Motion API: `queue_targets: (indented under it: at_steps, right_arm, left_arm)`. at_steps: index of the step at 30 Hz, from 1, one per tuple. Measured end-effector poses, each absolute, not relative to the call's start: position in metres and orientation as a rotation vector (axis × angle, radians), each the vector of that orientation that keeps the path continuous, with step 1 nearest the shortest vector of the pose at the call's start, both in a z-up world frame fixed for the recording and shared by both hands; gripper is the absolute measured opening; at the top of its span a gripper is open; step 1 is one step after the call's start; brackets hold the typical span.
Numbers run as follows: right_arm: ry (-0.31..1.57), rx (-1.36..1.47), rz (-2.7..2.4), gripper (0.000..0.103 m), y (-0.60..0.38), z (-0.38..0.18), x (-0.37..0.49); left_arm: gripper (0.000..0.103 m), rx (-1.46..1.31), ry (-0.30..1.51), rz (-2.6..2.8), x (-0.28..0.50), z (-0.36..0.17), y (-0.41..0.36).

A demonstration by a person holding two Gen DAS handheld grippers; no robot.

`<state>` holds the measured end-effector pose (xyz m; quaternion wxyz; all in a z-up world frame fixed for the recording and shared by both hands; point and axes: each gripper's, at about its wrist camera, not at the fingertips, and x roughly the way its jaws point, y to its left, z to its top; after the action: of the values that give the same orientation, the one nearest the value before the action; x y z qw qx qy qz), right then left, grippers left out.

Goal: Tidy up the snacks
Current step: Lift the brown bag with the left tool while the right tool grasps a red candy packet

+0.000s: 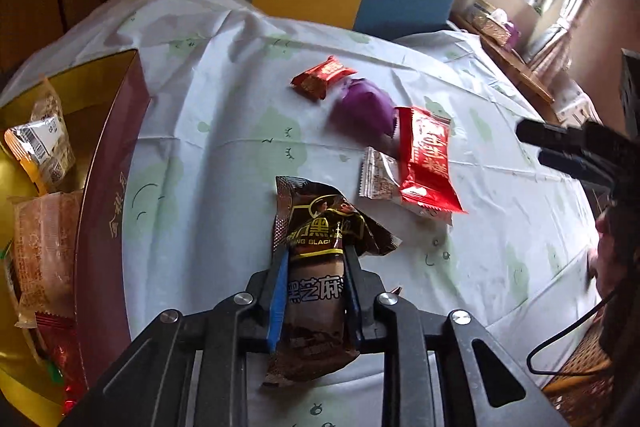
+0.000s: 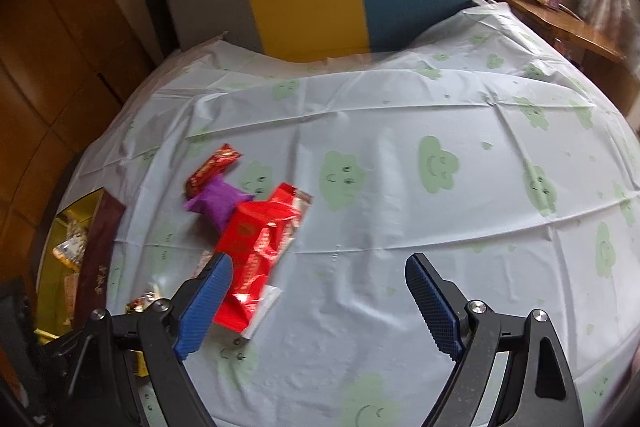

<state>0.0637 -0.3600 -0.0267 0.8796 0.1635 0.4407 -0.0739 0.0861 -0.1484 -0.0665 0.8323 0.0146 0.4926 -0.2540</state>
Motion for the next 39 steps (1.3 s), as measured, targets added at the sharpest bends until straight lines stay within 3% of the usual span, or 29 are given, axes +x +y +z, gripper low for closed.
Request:
queue_targets:
  at_steps: [3,7,9,19,28,29,30,31,34,39]
  right_arm:
    - [0.913,0.345,-0.099,0.084,-0.351,-0.026,0.065]
    - [0.922,0.374,-0.041,0.06,-0.341,-0.026,0.072]
    - [0.936,0.378,-0.018,0.056,-0.335,-0.025,0.082]
    - [1.029,0.429,0.035,0.056,-0.301,-0.04,0.185]
    - [1.178,0.392,-0.077,0.056,-0.281,-0.091,0.268]
    - [1.16,0.361,-0.089,0.053,-0.277,-0.09,0.271]
    - [1.15,0.317,-0.083,0.036,-0.271,-0.088,0.275]
    - [1.149,0.287,-0.075,0.027,-0.266,-0.088,0.277]
    - [1.14,0.195,-0.028,0.018,-0.251,-0.08,0.274]
    - [1.084,0.096,0.063,0.018,-0.243,-0.05,0.241]
  left_arm:
    - [0.03,0.037,1.042,-0.556,0.085,-0.071,-0.151]
    - [0.032,0.001,1.046,-0.585,0.088,-0.076,-0.145]
    - [0.032,-0.015,1.034,-0.598,0.086,-0.078,-0.143]
    - [0.033,-0.065,0.998,-0.629,0.084,-0.081,-0.136]
    - [0.033,-0.106,0.984,-0.655,0.084,-0.084,-0.128]
    - [0.033,-0.109,0.982,-0.658,0.084,-0.084,-0.127]
    - [0.033,-0.112,0.981,-0.659,0.084,-0.084,-0.127]
    - [0.033,-0.115,0.979,-0.661,0.084,-0.084,-0.127]
    - [0.033,-0.113,0.973,-0.663,0.082,-0.084,-0.125]
    - [0.033,-0.111,0.967,-0.656,0.08,-0.084,-0.124]
